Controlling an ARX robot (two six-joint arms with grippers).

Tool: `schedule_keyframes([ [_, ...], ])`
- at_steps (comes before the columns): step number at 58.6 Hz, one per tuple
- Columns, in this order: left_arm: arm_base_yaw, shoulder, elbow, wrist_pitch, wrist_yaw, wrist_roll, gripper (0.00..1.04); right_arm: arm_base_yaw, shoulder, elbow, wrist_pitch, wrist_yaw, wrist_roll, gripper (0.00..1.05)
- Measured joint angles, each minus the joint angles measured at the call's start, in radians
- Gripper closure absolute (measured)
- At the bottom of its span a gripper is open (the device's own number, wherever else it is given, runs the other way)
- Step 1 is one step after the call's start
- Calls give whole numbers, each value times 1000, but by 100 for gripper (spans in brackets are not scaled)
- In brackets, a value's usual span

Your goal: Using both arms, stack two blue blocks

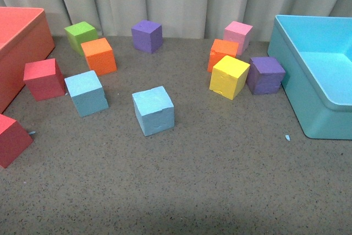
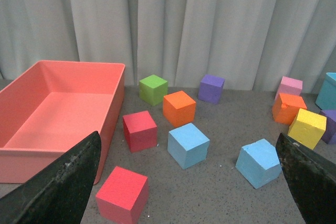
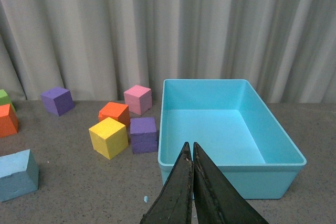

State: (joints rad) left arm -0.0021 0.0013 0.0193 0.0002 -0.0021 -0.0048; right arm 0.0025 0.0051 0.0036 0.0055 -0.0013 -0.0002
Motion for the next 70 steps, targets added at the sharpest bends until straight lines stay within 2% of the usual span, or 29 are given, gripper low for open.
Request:
schedule_keyframes([
  [2, 0, 0, 0, 0, 0, 0, 7, 0, 0, 0, -3, 0, -1, 102],
  [9, 0, 0, 0, 0, 0, 0, 7, 0, 0, 0, -4, 0, 0, 83],
  [13, 0, 0, 0, 0, 0, 0, 7, 0, -1, 0, -4, 0, 0, 66],
  [32, 0, 0, 0, 0, 0, 0, 7, 0, -1, 0, -4, 0, 1, 7],
  [37, -2, 7, 3, -11, -10, -3, 7, 0, -1, 0, -4, 0, 0, 10],
  [39, -8, 63, 47, -137, -45, -25, 7, 0, -1, 0, -4, 0, 0, 9],
  [42, -10, 148, 84, -238, -56, -47, 7, 0, -1, 0, -4, 0, 0, 9],
  [45, -16, 219, 90, -257, -59, -62, 7, 0, -2, 0, -4, 0, 0, 9],
  [50, -43, 329, 108, -210, -75, -97, 7, 0, -2, 0, -4, 0, 0, 9],
  [55, -91, 491, 153, -96, -97, -136, 7, 0, -2, 0, -4, 0, 0, 9],
  [61, -158, 889, 300, 119, -111, -200, 7, 0, -2, 0, -4, 0, 0, 9],
  [70, -188, 1434, 604, 97, -122, -290, 7, 0, -2, 0, -4, 0, 0, 9],
])
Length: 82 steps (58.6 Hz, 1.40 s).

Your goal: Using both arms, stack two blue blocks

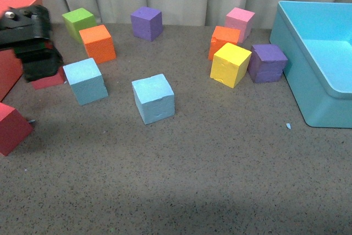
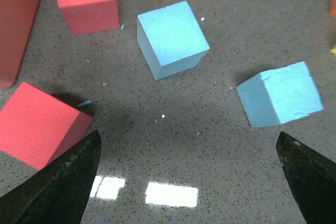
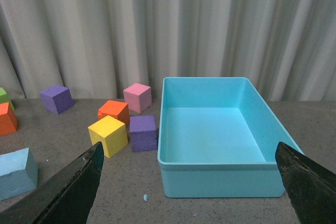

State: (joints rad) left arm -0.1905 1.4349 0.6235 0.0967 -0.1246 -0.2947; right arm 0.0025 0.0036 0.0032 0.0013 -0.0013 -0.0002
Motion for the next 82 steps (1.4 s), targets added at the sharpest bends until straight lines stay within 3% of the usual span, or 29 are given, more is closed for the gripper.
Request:
schedule_keyframes([
  [10, 6, 278, 241, -106, -8, -55, 7, 0, 0, 0, 0, 0, 0, 9],
  [30, 34, 535, 544, -303, -21, -129, 7, 0, 0, 0, 0, 0, 0, 9],
  [82, 51, 840, 906, -561, 0, -227, 7, 0, 0, 0, 0, 0, 0, 9],
])
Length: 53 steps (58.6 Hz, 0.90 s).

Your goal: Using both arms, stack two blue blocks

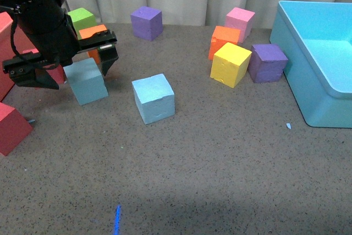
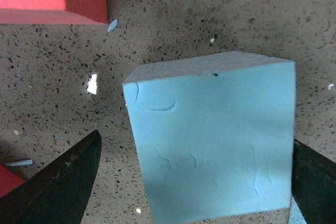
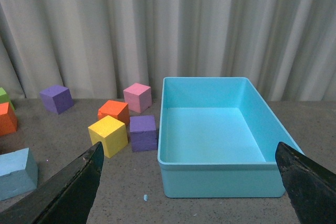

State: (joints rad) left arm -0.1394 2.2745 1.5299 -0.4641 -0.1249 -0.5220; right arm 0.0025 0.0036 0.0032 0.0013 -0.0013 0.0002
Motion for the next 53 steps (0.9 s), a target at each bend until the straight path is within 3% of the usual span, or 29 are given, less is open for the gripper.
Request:
schedule_keyframes([
  [13, -1, 49, 52, -42, 19, -11, 7, 0, 0, 0, 0, 0, 0, 9],
  [24, -3, 69, 77, -62, 20, -26, 39, 0, 0, 0, 0, 0, 0, 9],
  [32, -10, 60, 70, -65, 20, -34, 54, 0, 0, 0, 0, 0, 0, 9],
  [53, -86, -96, 23, -69, 13, -130, 60, 0, 0, 0, 0, 0, 0, 9],
])
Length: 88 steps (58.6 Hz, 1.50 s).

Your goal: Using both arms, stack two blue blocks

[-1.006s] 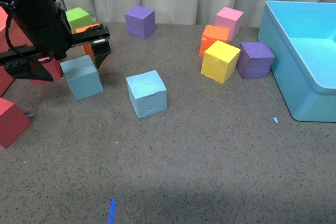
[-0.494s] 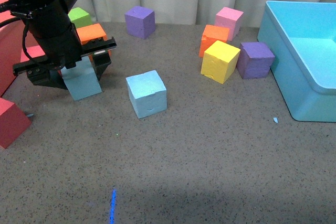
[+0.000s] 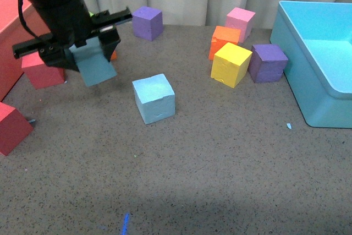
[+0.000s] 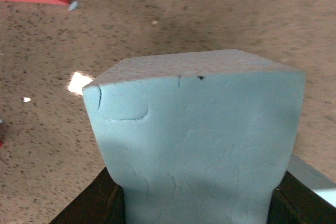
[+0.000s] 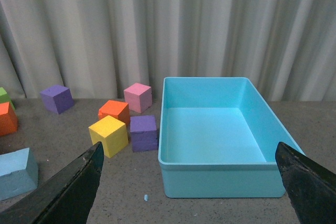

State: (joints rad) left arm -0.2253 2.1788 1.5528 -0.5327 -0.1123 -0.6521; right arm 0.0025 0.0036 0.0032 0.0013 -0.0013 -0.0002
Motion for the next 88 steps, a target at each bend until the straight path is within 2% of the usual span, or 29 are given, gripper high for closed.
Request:
schedule_keyframes([
  [24, -173, -68, -10, -58, -37, -88, 61, 0, 0, 0, 0, 0, 0, 9],
  [43, -249, -68, -24, -76, -56, -131, 62, 0, 0, 0, 0, 0, 0, 9],
  [88, -277, -7, 34, -105, -89, -166, 62, 0, 0, 0, 0, 0, 0, 9],
])
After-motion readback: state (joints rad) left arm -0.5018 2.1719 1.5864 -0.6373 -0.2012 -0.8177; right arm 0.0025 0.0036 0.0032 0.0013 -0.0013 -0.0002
